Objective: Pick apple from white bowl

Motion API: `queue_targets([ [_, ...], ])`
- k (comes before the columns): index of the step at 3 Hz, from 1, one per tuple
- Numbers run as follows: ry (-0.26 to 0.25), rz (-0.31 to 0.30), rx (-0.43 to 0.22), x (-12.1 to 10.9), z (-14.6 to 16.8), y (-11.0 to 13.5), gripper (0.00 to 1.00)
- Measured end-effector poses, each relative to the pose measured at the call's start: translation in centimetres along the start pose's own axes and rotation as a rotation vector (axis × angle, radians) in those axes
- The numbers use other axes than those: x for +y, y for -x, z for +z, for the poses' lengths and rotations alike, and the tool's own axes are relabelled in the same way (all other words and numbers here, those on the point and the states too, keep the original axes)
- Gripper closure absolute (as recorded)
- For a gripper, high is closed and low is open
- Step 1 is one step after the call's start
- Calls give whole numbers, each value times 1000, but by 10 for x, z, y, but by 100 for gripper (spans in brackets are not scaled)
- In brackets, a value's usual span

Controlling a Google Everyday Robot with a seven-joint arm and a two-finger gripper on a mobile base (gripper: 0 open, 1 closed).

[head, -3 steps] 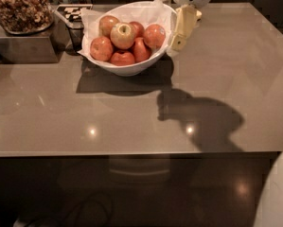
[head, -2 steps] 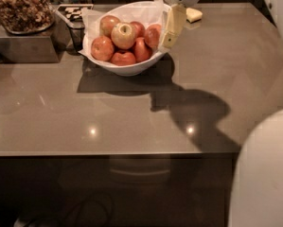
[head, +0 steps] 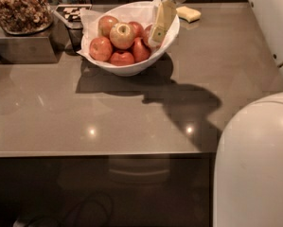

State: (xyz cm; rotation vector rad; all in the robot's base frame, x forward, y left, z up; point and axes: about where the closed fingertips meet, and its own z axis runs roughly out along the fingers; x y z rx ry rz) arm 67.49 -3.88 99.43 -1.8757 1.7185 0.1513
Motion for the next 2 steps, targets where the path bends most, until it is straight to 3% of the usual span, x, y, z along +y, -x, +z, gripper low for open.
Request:
queue_targets([
  [2,1,-5,-10,-3,8,2,42],
])
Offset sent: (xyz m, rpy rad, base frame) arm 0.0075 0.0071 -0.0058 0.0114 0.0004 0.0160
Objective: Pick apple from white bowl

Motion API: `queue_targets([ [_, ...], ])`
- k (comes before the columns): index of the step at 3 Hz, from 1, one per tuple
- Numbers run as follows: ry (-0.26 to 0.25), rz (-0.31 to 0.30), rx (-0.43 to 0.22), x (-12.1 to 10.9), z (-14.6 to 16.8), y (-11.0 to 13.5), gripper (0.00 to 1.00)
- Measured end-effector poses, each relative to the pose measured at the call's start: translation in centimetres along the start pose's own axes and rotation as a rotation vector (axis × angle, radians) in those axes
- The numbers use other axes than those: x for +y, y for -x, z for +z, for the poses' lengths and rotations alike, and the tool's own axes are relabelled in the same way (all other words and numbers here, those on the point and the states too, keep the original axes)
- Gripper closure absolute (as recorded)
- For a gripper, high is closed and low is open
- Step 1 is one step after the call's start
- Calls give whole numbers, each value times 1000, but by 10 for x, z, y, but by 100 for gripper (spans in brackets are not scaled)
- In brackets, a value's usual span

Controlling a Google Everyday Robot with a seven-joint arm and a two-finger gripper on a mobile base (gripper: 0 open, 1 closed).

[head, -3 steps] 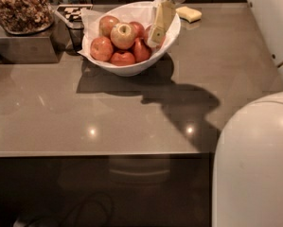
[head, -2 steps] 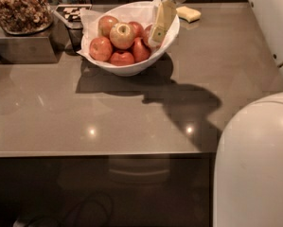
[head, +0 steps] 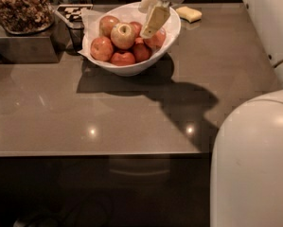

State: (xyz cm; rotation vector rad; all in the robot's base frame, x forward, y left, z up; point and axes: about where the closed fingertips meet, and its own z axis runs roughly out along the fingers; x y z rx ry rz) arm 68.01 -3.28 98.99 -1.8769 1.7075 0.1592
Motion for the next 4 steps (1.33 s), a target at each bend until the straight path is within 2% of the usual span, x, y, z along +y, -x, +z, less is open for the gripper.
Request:
queue_targets([
  [1,20,-35,-21,-13,26,11,62],
  [2,48,-64,-23,-25,52,17,46],
  [3,59,-63,-22,-31,65,18,25],
  [4,58,-39,-11,-34,67,13,14],
])
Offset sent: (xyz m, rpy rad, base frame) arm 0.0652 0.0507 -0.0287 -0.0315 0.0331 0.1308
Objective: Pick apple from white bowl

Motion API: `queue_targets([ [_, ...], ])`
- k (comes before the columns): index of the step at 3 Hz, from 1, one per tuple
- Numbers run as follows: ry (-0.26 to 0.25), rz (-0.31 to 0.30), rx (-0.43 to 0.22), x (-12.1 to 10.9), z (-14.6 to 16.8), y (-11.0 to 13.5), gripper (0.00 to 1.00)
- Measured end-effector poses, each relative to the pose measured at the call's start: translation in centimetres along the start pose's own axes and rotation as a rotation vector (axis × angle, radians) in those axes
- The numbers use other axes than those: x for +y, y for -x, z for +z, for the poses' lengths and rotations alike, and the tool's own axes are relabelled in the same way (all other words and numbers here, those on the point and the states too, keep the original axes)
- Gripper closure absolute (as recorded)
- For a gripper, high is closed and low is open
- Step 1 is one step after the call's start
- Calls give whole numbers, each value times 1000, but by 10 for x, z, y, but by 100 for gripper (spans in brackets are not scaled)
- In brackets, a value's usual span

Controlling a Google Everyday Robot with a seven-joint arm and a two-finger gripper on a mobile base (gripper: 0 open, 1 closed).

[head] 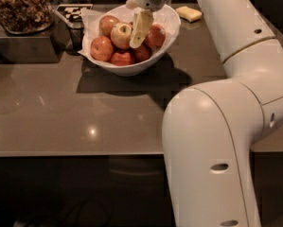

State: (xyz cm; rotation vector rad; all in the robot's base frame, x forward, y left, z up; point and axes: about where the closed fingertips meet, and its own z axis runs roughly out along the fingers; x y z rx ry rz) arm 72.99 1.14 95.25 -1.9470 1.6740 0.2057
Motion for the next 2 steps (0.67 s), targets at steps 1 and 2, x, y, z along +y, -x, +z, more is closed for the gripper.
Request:
queue_targets([
  [1,-1,17,-21,-4,5,-1,21],
  [2,0,29,-40,-6,10,-1,29],
])
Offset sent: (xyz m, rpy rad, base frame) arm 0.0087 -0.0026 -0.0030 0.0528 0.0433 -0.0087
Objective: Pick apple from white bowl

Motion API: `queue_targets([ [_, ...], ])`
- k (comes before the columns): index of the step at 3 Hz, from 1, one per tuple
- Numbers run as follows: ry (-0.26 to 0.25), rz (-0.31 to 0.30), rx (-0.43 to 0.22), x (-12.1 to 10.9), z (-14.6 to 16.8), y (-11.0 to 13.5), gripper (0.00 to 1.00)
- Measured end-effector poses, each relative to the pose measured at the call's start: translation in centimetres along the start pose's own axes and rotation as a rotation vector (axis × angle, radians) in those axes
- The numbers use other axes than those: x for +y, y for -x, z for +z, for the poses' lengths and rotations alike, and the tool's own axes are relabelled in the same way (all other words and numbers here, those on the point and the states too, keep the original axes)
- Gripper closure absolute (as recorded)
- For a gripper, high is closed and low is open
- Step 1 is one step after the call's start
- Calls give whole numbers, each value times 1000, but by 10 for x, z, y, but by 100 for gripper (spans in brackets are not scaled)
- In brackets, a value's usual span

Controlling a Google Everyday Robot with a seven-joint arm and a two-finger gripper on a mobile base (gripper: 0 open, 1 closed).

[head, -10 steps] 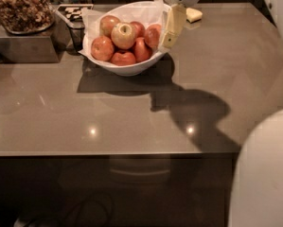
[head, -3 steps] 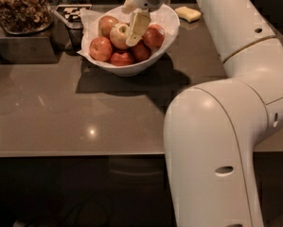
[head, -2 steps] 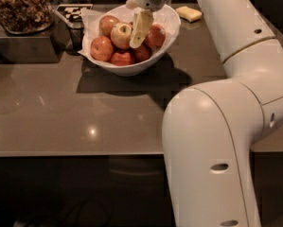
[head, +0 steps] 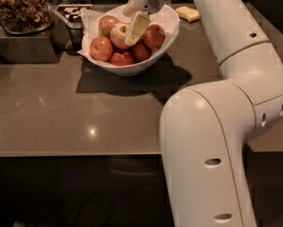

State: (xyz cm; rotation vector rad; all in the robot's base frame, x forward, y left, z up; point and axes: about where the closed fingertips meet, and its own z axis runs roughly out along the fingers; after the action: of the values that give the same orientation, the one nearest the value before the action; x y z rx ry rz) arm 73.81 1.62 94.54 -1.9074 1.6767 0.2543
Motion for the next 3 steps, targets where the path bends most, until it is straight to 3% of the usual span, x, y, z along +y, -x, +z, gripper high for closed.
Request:
queue_targets([
  [2,34,25,-43,2,18,-3,29],
  [3,58,33,-71,3,30,-3,36],
])
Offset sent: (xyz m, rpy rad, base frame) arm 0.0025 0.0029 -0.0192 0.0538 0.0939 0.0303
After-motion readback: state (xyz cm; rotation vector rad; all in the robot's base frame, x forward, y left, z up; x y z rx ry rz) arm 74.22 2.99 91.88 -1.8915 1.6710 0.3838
